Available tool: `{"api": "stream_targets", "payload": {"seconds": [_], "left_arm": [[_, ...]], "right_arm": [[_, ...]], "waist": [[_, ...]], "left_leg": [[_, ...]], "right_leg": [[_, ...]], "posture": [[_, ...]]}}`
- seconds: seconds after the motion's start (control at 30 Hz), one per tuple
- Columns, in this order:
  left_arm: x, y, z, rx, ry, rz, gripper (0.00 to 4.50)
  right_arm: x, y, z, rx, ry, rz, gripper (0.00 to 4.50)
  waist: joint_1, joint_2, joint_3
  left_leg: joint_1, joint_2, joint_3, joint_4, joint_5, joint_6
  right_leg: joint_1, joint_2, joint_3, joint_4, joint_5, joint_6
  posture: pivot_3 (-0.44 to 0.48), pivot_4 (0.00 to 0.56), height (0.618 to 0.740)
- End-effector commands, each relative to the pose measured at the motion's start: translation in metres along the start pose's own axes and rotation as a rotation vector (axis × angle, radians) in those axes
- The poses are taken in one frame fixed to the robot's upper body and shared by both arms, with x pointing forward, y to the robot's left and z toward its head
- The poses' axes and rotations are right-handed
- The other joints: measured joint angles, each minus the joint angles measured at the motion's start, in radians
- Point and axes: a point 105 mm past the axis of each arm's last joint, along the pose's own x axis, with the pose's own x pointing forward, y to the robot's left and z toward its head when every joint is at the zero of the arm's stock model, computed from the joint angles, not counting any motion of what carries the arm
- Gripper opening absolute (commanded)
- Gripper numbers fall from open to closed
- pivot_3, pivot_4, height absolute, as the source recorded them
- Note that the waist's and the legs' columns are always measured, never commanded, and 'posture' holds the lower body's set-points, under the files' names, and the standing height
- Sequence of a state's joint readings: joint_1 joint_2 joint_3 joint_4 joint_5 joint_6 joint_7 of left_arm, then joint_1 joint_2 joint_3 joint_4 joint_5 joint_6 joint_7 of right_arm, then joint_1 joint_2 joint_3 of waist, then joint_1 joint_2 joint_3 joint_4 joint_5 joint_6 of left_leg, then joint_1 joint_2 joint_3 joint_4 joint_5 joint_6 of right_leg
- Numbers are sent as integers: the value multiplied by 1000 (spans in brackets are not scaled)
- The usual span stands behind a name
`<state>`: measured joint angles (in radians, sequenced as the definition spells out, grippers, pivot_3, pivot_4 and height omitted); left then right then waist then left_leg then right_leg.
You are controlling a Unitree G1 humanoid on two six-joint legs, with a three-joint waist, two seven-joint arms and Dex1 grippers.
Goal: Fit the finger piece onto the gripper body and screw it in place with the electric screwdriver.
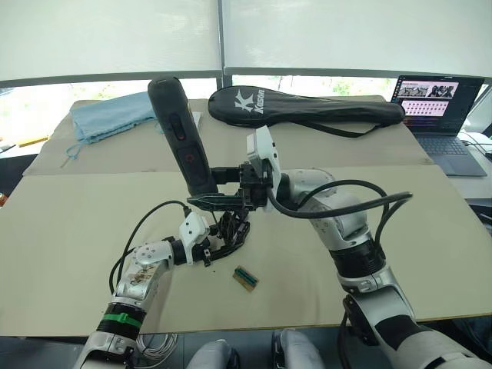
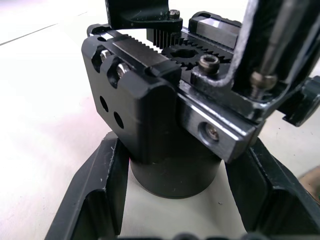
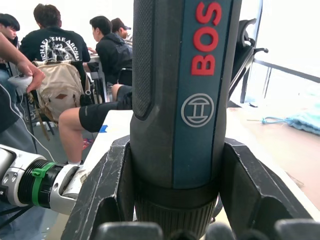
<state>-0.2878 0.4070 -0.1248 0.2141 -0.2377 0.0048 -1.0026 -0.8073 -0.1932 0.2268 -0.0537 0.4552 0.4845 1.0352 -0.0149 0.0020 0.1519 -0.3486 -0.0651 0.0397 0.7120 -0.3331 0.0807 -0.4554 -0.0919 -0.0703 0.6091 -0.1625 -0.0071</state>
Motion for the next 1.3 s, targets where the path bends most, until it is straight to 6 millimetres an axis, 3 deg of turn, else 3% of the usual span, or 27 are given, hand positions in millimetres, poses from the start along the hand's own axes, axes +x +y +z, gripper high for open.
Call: {"api": "stream_targets", "payload": {"seconds": [0.03, 0.37, 0.63, 0.97, 1.3], "left_arm": [[-4, -10, -22, -65, 79, -33, 2274], [-6, -9, -21, -62, 82, -32, 2274], [-8, -9, -20, -61, 81, -24, 2274], [-7, -8, -18, -51, 73, -26, 2274], [-5, -8, -17, -49, 70, -26, 2274]], "right_arm": [[1, 7, 3, -38, -4, 28, 1936], [2, 7, -2, -31, -7, 13, 1936], [-6, 6, -20, 36, -43, -77, 1936], [-13, 7, -49, 52, 49, -135, 1936], [-11, 5, -48, 24, 57, -136, 1936]], "waist": [[0, 0, 0], [0, 0, 0], [-4, -1, -1], [-5, -1, -3], [-5, -2, -3]], "left_leg": [[0, 0, 0, 0, 0, 0], [0, 0, 0, 0, 0, 0], [1, 0, 0, -1, 0, 0], [3, 1, 0, -1, 0, 0], [5, 1, 0, -1, 0, 0]], "right_leg": [[0, 0, 0, 0, 0, 0], [0, 0, 0, 0, 0, 0], [0, 0, 0, 0, 0, 0], [1, 1, 0, 0, -1, -1], [2, 1, 1, 0, -1, -1]], "posture": [[0, 150, 740], [0, 150, 740], [0, 150, 740], [0, 150, 740], [0, 150, 740]]}}
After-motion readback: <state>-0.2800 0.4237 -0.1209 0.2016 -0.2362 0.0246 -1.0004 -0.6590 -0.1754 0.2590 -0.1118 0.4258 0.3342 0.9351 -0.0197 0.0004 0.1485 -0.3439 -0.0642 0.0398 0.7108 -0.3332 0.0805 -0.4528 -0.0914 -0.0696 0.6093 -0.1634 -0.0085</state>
